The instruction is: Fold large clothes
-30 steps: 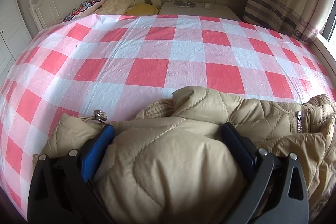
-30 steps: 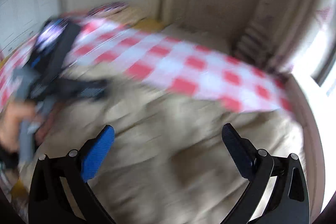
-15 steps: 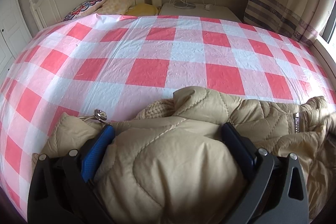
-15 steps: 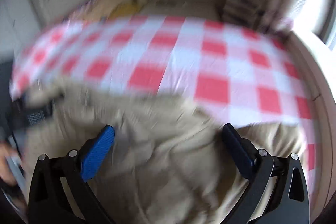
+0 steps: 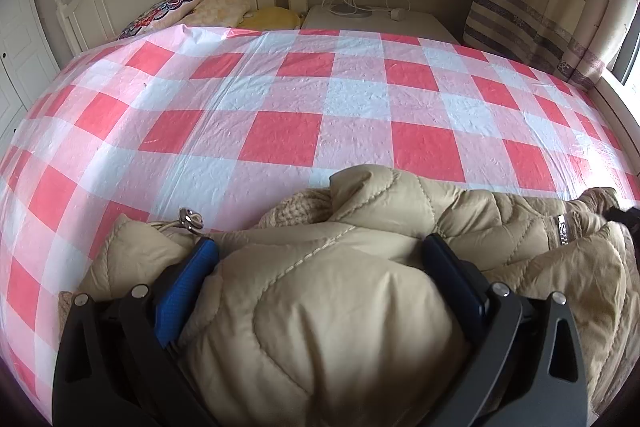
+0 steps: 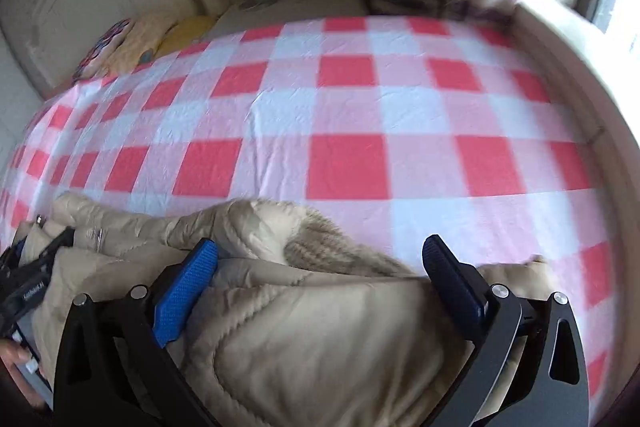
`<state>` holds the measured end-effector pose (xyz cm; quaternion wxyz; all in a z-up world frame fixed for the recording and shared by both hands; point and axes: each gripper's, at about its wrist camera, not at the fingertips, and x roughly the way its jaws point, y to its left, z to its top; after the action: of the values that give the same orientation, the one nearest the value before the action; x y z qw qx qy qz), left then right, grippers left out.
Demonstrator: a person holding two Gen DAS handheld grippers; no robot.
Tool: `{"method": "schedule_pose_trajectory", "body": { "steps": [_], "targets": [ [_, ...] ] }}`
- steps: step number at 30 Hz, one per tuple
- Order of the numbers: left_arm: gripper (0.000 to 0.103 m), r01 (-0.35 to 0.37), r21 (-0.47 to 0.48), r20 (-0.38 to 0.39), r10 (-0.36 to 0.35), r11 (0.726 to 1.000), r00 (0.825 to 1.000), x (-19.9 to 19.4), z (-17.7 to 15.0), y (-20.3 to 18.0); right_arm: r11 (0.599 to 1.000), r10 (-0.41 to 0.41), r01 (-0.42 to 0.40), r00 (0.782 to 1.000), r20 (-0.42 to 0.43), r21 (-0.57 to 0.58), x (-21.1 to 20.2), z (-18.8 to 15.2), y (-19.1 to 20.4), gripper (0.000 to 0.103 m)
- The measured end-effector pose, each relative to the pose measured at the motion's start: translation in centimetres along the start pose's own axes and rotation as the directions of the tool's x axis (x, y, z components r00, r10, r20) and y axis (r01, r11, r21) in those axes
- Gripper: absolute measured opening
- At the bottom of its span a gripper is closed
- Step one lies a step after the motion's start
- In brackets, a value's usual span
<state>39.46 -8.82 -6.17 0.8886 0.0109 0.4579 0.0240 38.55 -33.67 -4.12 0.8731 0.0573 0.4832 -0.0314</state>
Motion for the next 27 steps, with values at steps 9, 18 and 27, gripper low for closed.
{"method": "schedule_pose_trajectory", "body": {
  "steps": [9, 18, 27],
  "targets": [
    [0.101, 0.001, -0.001, 0.001, -0.001, 1.0, 1.0, 0.0, 0.0, 0.0, 0.954, 0.134, -0.108, 0.988, 0.079, -0.279, -4.8, -3.9, 8.1, 0.098],
    [0.101, -0.007, 0.014, -0.026, 0.007, 1.0, 1.0, -0.1, 0.3, 0.0, 0.947, 0.08, -0.073, 0.997, 0.009, -0.314, -0.1, -6.1, 9.3, 0.099],
    [0.101, -0.236, 0.114, 0.122, 0.222, 0.965, 0.967, -4.4, 0.2, 2.2, 0.949, 0.096, -0.087, 0.995, 0.016, -0.305, 0.0, -6.0, 9.0, 0.099]
  ]
}}
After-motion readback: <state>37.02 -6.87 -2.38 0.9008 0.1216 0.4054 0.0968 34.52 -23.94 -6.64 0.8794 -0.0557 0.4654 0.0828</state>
